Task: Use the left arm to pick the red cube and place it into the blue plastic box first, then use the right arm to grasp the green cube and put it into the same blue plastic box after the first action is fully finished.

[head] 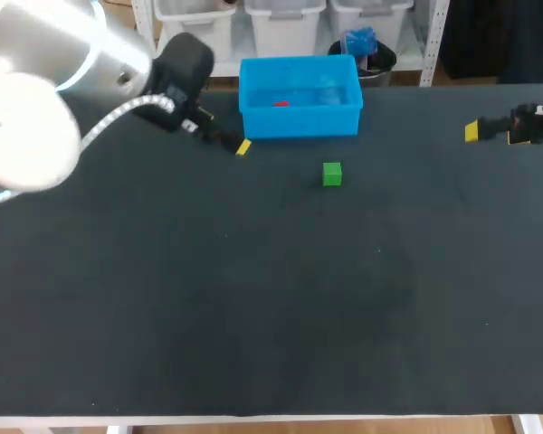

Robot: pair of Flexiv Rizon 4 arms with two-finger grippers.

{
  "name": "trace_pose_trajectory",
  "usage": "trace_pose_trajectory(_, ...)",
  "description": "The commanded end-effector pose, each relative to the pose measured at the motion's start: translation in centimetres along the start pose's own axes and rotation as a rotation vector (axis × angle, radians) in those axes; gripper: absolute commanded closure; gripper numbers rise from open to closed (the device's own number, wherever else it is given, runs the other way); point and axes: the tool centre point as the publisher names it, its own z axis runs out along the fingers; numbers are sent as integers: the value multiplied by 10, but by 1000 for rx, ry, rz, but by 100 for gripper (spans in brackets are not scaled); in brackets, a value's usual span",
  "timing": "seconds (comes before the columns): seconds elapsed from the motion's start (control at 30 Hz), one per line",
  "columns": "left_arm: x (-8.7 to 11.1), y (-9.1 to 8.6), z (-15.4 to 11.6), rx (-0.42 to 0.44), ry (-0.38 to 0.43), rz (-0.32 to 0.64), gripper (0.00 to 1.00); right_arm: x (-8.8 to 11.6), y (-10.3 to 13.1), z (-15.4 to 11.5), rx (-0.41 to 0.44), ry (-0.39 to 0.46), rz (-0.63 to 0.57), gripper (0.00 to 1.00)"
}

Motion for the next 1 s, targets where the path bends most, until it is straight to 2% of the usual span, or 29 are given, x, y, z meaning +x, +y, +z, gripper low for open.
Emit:
trace_pose_trajectory(0.03,12,4,-14,38,-235,8,0,0,0,0,3,1,0,0)
trace_pose_trajectory(0.47,24,0,-24,79,-193,7,0,0,0,0,3,1,0,0)
trace_pose_trajectory(0.57,25,-1,-26,85,-159,27,0,0,0,0,3,1,0,0)
trace_pose_trajectory(1.0,25,-2,-26,95,-159,35,0,0,0,0,3,1,0,0)
